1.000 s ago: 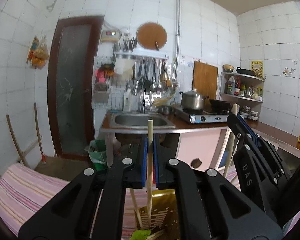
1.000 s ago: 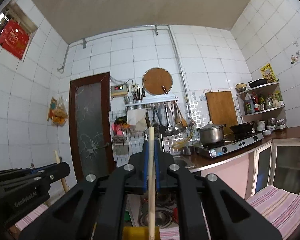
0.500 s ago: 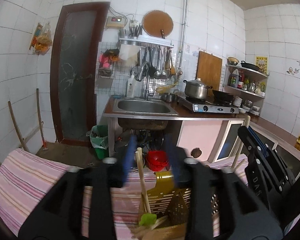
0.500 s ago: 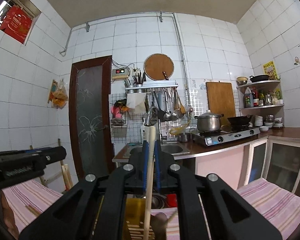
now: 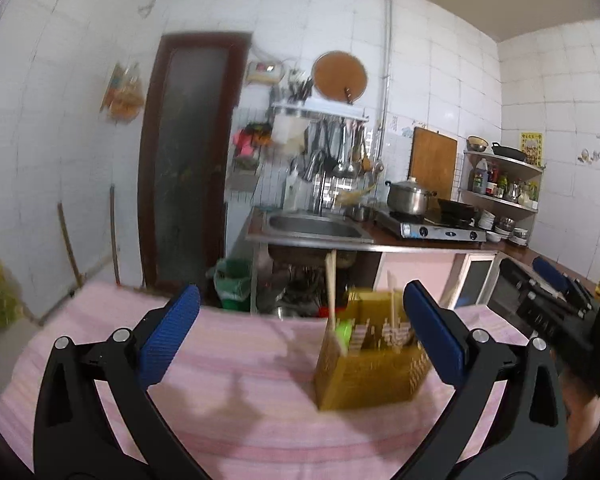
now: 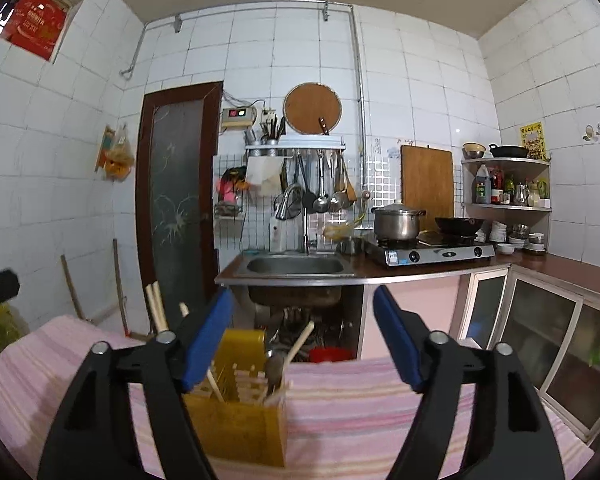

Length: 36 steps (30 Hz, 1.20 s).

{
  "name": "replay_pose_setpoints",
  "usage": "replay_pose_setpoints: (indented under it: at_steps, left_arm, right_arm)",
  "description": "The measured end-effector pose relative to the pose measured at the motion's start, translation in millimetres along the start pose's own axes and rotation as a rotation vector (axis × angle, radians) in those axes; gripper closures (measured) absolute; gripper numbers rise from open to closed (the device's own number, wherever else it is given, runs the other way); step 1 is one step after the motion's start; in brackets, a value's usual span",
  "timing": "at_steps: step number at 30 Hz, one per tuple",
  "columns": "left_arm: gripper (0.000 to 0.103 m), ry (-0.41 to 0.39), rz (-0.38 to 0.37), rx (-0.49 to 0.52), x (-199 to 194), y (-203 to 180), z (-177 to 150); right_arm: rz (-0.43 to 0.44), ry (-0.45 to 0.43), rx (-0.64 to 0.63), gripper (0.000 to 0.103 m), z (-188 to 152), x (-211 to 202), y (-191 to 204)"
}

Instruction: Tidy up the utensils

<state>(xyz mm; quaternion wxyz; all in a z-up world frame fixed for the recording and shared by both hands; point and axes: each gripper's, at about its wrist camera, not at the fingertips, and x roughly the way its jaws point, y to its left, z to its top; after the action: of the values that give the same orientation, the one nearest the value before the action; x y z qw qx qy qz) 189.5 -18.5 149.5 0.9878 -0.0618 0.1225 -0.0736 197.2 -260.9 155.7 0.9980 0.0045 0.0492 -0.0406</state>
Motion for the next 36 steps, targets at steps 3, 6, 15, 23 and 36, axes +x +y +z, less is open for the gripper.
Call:
replay_pose_setpoints:
  at_steps: [3,6,15,23,36]
  left_arm:
    - [0.005,0.024,0.011,0.006,-20,12,-19]
    - [0.005,0.042,0.007,0.040,-43,17,-38]
    - [0.005,0.048,0.067,0.119,-96,14,-105]
    - [0.005,0.040,0.073,0.128,-100,18,-137]
    - [0.005,-0.027,0.098,0.186,-108,8,-160]
  right_arm:
    - [0.004,0.017,-0.017,0.019,-6,-24,5]
    - [-0.001,0.036,-0.025,0.014,-18,-48,12]
    - [0.059,0.169,-0.030,0.007,-83,-111,33]
    - [0.040,0.220,0.042,0.005,-117,-134,37]
    - [-0.023,0.233,-0.005,0.005,-151,-135,47]
